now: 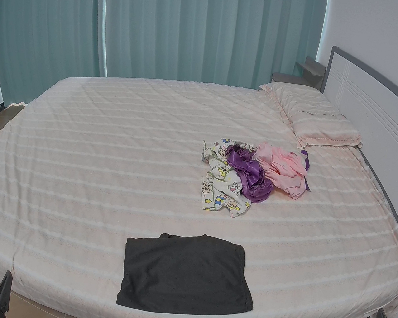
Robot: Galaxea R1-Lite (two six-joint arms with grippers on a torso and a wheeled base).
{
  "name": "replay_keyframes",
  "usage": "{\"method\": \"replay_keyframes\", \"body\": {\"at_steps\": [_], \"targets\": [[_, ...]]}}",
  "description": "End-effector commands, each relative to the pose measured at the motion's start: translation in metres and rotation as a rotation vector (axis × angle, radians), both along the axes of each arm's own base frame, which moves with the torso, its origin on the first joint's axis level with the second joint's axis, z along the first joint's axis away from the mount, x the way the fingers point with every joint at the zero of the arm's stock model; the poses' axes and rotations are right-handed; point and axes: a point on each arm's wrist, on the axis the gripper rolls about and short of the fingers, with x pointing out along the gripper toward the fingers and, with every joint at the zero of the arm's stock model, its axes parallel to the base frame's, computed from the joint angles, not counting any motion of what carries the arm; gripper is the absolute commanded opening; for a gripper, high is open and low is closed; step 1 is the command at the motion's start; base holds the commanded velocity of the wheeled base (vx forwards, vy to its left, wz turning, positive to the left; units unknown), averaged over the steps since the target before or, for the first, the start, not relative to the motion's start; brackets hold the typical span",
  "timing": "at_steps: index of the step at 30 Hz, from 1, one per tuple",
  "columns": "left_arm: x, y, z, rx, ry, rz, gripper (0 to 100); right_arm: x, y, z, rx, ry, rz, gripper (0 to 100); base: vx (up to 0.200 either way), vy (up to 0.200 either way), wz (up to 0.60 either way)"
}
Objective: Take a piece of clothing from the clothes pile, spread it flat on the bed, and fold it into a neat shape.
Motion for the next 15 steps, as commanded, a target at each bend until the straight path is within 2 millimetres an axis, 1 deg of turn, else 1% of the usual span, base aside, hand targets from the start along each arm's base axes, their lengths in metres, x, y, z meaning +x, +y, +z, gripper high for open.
{"method": "replay_keyframes", "body": {"at_steps": [1, 15], "targets": [[0.0011, 0.0001, -0.0046, -0.002, 0.02, 0.001, 100, 0.0001, 0.0, -0.0052, 0.006, 0.002, 0.001, 100, 0.0, 0.0, 0.0], [0.0011, 0.0001, -0.0045, -0.002, 0.018, 0.001, 100, 0.0001, 0.0, -0.0052, 0.008, 0.002, 0.001, 100, 0.0, 0.0, 0.0]]}}
